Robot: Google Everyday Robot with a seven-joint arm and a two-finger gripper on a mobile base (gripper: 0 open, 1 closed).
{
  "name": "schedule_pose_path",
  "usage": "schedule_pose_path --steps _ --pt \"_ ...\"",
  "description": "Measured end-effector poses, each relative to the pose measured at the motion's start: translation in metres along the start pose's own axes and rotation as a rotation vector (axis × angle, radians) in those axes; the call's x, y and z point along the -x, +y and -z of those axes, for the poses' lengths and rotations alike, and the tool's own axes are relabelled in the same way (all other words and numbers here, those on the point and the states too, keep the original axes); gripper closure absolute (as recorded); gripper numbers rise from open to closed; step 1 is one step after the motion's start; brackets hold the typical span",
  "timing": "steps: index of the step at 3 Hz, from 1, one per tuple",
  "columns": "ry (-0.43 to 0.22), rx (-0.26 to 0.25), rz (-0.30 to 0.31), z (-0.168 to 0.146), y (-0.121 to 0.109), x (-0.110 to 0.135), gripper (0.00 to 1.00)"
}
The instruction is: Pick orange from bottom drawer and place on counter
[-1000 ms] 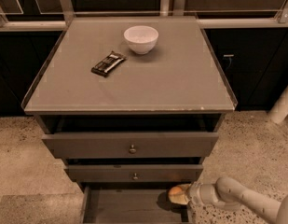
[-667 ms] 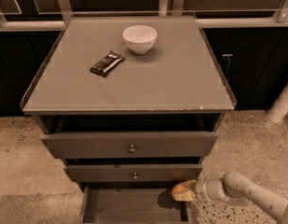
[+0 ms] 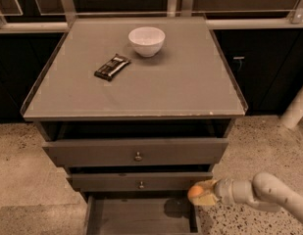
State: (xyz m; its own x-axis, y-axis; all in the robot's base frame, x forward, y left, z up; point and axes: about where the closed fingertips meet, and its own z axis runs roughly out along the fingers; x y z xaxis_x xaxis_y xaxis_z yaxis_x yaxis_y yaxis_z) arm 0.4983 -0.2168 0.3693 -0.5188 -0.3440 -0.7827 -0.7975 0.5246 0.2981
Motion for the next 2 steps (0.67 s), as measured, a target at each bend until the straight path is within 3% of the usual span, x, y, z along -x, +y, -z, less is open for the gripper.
schedule_pose_path --steps 1,2 --pt "-0.008 0.077 0.072 0.0346 0.0245 0.0361 1.0" --pt "-0.012 0.085 0.059 0.0362 0.0311 0.0371 1.0"
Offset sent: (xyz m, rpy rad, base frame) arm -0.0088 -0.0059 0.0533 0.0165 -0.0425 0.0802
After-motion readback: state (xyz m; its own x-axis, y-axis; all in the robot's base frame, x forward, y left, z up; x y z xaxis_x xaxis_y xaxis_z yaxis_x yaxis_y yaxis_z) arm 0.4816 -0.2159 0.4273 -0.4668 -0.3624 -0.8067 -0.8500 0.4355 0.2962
